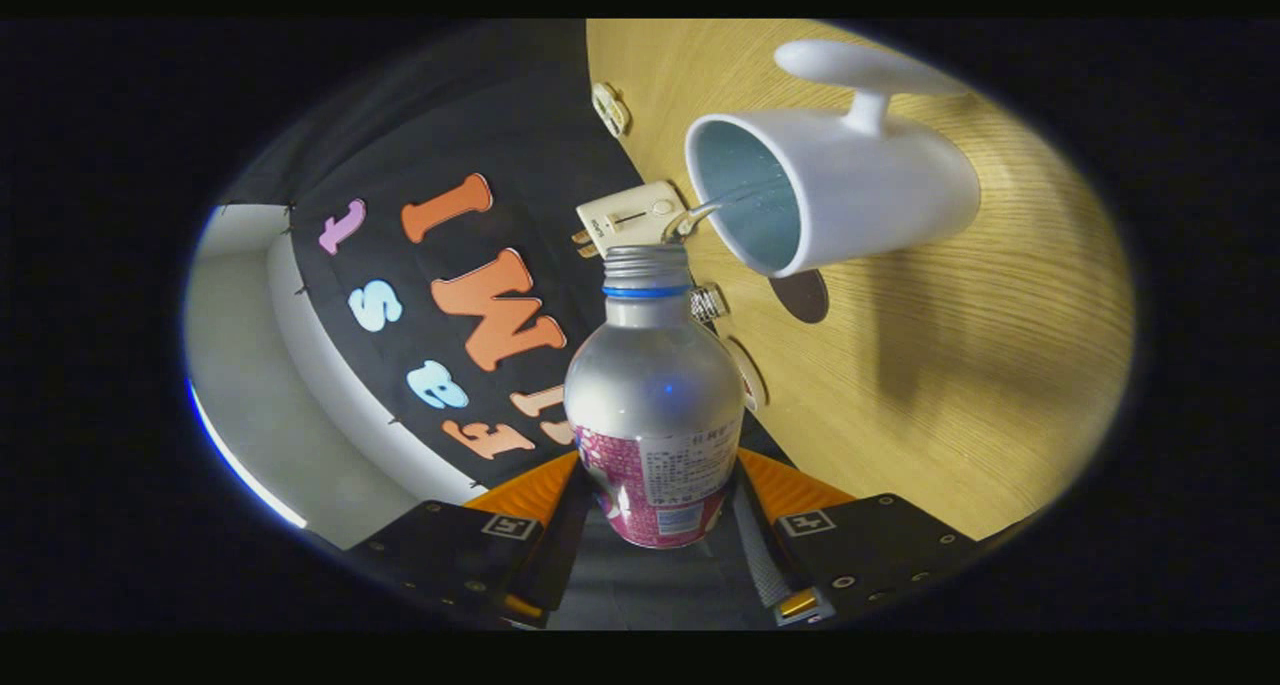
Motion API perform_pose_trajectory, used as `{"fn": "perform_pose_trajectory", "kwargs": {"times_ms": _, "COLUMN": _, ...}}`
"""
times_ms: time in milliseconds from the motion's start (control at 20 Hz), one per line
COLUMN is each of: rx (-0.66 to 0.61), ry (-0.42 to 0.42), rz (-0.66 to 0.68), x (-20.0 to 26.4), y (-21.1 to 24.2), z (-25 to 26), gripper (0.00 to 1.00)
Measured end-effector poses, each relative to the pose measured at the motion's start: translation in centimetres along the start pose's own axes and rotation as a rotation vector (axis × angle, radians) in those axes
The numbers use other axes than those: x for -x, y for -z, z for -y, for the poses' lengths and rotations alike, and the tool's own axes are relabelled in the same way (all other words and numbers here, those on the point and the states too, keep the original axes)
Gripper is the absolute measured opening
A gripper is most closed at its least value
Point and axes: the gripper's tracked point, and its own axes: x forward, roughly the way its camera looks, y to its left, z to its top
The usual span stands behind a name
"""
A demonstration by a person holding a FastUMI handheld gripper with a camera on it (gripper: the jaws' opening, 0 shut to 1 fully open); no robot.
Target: Take the bottle from table, then pour the juice into the cup, finally place the bottle on the coaster
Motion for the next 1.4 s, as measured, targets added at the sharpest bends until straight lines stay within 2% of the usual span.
{"fn": "perform_pose_trajectory", "kwargs": {"times_ms": 1400, "rx": -0.158, "ry": -0.07, "rz": -0.095, "x": 1.7, "y": 1.0, "z": -3.7, "gripper": 0.72}}
